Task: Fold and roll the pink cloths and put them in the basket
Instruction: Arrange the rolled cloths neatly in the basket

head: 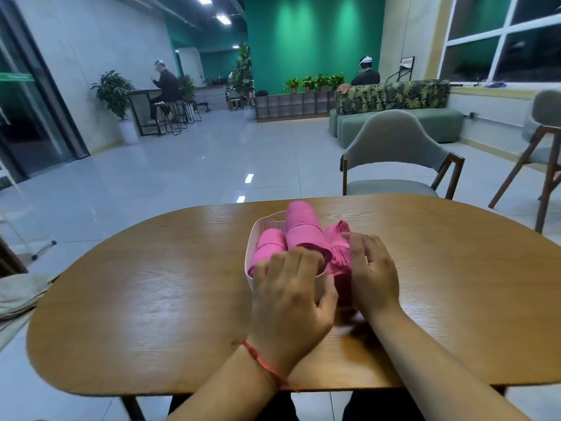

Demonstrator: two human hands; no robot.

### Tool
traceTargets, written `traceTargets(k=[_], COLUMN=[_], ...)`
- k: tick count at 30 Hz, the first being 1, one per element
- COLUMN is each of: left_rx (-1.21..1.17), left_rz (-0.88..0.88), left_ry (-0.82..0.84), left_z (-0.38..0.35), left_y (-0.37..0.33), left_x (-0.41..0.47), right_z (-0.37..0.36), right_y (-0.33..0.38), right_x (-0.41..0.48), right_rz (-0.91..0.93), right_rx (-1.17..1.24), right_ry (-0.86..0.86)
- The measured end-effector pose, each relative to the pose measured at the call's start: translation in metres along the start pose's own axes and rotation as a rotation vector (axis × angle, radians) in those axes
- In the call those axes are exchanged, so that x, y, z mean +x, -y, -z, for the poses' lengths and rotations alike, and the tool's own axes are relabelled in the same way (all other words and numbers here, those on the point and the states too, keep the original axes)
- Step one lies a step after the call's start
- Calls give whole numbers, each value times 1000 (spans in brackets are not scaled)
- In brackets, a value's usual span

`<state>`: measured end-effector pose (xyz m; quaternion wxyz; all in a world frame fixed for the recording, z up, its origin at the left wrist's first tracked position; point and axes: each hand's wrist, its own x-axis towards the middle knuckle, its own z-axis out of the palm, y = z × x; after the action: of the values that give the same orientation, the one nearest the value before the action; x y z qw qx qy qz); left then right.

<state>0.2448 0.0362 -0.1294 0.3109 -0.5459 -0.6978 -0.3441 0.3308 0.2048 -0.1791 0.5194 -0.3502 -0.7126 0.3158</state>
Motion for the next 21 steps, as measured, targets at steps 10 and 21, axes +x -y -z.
traceTargets(k=[10,21], left_rx=[-95,-303], left_rz=[313,389], left_ry=[467,-25], left_z=[-34,25], left_y=[10,85], left_x=[69,88], right_z=[-5,-3], right_y=[-3,-4], right_x=[1,0], right_rz=[91,48], right_rx=[27,-8], right_ry=[40,72])
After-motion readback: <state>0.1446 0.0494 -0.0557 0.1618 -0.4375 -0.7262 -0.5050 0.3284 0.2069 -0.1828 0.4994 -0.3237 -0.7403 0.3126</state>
